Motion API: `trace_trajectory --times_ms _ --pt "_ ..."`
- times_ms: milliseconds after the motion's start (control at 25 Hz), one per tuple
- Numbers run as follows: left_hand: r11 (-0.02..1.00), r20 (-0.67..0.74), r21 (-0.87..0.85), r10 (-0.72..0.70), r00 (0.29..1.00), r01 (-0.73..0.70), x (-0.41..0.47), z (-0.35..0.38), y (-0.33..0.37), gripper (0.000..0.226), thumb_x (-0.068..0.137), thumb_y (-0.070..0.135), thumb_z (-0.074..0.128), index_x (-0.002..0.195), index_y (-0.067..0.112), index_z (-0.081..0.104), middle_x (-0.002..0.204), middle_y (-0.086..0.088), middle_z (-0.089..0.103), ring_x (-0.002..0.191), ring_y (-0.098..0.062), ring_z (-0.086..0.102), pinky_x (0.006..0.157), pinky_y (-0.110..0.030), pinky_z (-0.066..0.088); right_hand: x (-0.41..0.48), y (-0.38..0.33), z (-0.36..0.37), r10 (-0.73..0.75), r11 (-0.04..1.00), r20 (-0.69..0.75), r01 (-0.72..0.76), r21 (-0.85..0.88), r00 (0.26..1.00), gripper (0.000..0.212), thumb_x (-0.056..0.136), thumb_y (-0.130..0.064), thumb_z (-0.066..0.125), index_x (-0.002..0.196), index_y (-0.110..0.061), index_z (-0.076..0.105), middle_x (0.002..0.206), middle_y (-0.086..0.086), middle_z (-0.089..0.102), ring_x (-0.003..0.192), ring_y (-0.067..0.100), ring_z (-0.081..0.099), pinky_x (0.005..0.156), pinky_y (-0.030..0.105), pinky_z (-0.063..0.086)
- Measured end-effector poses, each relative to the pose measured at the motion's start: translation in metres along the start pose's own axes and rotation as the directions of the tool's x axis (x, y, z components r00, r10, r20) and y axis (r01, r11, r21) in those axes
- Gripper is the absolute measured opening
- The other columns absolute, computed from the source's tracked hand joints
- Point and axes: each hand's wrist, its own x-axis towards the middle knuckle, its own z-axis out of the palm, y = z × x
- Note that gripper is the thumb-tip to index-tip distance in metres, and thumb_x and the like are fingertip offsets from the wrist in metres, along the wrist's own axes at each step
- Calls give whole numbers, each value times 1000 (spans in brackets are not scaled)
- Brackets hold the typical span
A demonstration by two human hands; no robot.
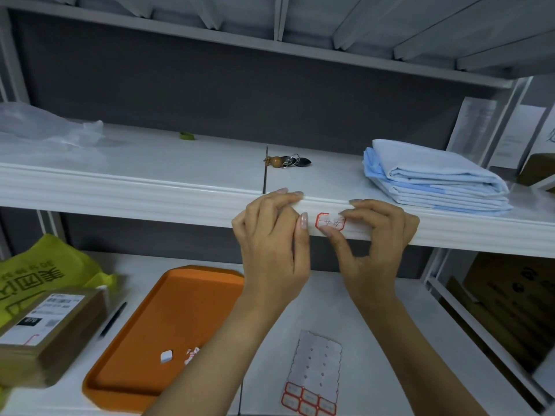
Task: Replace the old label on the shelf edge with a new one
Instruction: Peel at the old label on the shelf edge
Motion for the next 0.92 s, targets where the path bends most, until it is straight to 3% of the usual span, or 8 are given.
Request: trace_trajectory --times_ms 160,320,440,680,920 --pt "1000 -12 -2 8 1000 -8 0 0 0 25 94 20 44 93 11 67 115 -1 65 119 -12 48 96 -26 25 0 0 2 9 998 -19 -11 -55 1000 22 82 -28 74 87 -6 73 98 18 65 100 27 52 90 33 35" --pt "1000 -14 6 14 1000 -14 0 0 1 25 95 19 44 92 11 67 115 -1 65 119 -12 48 97 -26 24 0 -1 3 36 998 -43 -38 -52 998 22 84 -27 72 82 -5 74 96 17 64 99 26 51 92 26 32" --pt "1000 -8 10 20 1000 -20 0 0 0 25 95 19 44 90 11 67 116 -1 65 119 -12 48 96 -26 25 -1 1 0 31 999 -16 -32 -21 999 20 83 -26 72 82 -6 73 97 17 64 101 25 50 91 28 34" --pt "999 -17 12 39 999 -39 -1 1 -2 23 95 19 45 93 11 67 116 -1 63 120 -11 47 97 -26 25 2 6 -4 -35 999 22 35 4 999 30 79 -27 77 100 -10 63 99 16 66 99 28 57 96 28 33" --pt "999 -29 1 38 999 -38 -1 2 -2 22 94 18 46 94 11 66 117 -1 61 119 -11 46 96 -28 27 4 4 -3 -17 999 -3 17 -28 1000 18 82 -22 75 82 -4 73 95 18 66 92 36 59 94 25 32"
